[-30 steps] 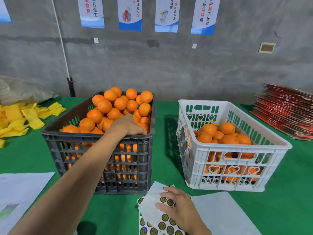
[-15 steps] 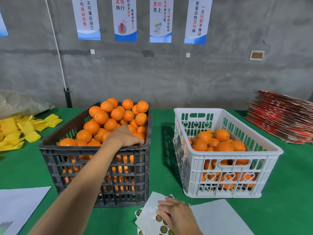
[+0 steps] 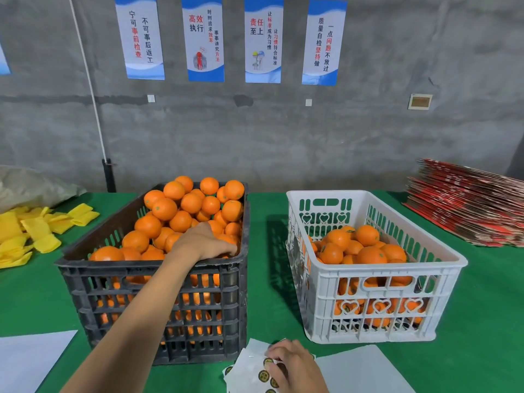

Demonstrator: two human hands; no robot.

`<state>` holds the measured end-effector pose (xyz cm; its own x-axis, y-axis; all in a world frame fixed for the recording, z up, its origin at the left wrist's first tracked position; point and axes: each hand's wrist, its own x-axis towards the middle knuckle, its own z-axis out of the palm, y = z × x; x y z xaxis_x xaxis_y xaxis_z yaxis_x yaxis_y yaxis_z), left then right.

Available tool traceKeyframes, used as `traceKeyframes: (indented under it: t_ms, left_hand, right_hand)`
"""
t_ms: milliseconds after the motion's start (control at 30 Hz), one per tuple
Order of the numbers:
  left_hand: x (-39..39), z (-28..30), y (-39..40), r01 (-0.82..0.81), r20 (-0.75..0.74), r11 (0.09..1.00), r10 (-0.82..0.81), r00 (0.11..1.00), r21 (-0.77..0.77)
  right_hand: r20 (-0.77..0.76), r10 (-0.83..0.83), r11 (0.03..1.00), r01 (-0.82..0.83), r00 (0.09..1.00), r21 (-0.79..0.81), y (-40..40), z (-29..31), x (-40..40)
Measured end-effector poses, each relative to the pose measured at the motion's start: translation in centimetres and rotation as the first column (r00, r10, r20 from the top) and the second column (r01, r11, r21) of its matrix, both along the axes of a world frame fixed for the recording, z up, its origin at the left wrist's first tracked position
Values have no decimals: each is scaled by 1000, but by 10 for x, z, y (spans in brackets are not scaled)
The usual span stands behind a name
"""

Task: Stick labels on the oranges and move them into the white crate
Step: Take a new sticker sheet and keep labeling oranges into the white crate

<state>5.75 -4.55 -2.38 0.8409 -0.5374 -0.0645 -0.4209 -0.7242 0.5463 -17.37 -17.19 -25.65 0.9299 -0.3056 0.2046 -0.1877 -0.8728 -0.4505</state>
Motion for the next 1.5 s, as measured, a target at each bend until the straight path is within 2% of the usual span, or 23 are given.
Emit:
traceKeyframes:
  t_ms: [267, 400, 533, 833, 1133, 1300, 1433, 1500]
  left_hand:
    - [1, 0, 0, -30, 31, 999, 29, 999, 39]
    - [2, -1, 0, -27, 27, 999, 26, 999, 24]
    - [3, -1, 0, -25, 24, 1000, 25, 999, 10]
    - [4, -2, -1, -20, 4, 1000, 20, 1000, -3]
    - [3, -3, -1, -26, -45, 999, 25, 999, -21]
    - [3, -3, 0, -19, -37, 1000, 19, 999, -9]
    - [2, -2, 0, -23, -21, 1000, 23, 999, 6]
    - [0, 0, 0, -23, -16, 1000, 23, 1000, 1]
  right_hand:
    - [2, -69, 995, 69, 998, -68, -2, 0, 2]
    - [89, -31, 957, 55, 996, -285, 5, 10, -2]
    - [154, -21, 922, 79, 988, -379, 12, 13, 3]
    - [178, -68, 905, 136, 982, -402, 13, 8, 5]
    - [140, -16, 876, 82, 990, -476, 9, 1, 6]
    - [73, -74, 851, 101, 995, -516, 20, 11, 3]
    - [77, -104, 881, 128, 992, -455, 25, 14, -1]
    - [84, -115, 920, 138, 990, -366, 24, 15, -3]
